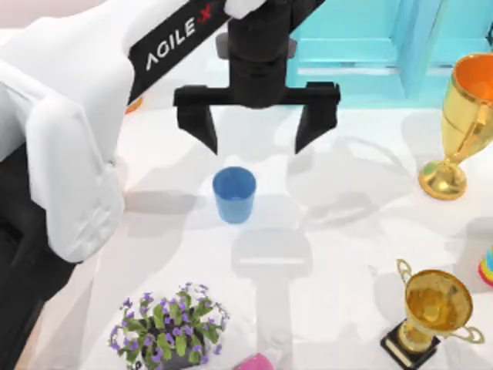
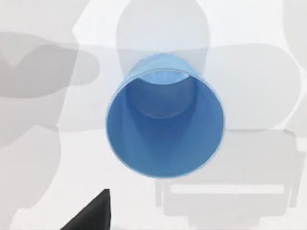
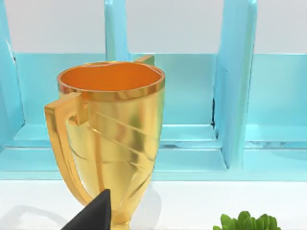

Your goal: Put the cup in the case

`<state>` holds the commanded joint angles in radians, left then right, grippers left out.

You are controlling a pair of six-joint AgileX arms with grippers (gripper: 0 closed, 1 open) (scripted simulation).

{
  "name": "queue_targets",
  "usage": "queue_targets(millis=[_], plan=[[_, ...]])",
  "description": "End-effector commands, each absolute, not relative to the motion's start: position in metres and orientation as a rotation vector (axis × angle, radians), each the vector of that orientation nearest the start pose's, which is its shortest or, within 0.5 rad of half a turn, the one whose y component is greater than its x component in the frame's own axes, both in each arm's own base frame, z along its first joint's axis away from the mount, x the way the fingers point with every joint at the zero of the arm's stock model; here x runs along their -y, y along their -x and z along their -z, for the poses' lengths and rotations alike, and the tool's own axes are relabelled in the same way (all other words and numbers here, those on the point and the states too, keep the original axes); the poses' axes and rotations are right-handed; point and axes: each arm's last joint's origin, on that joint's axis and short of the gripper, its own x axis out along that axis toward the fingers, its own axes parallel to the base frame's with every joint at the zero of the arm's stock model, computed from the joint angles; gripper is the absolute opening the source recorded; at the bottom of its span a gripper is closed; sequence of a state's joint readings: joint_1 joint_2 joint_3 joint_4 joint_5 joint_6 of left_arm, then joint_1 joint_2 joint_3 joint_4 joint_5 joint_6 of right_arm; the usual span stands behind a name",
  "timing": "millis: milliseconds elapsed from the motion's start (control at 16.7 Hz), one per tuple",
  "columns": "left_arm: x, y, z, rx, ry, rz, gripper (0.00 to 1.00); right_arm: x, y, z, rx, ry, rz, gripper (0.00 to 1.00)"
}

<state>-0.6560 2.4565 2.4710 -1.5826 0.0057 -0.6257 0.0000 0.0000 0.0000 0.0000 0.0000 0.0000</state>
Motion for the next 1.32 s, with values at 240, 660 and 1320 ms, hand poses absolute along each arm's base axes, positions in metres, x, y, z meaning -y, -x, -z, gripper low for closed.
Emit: queue_targets(millis=[240, 660, 1320], plan=[[0.288, -0.383, -0.2, -1.568, -0.014, 0.017, 1.0, 0.001, -0.106, -0.16, 0.0, 0.0, 0.0, 1.0], [0.285, -0.379, -0.136, -1.571, -0.016, 0.015, 1.0, 0.001, -0.106, -0.16, 0.0, 0.0, 0.0, 1.0], [0.285, -0.379, -0.135, -1.571, -0.016, 0.015, 0.47, 0.001, -0.106, -0.16, 0.0, 0.0, 0.0, 1.0]])
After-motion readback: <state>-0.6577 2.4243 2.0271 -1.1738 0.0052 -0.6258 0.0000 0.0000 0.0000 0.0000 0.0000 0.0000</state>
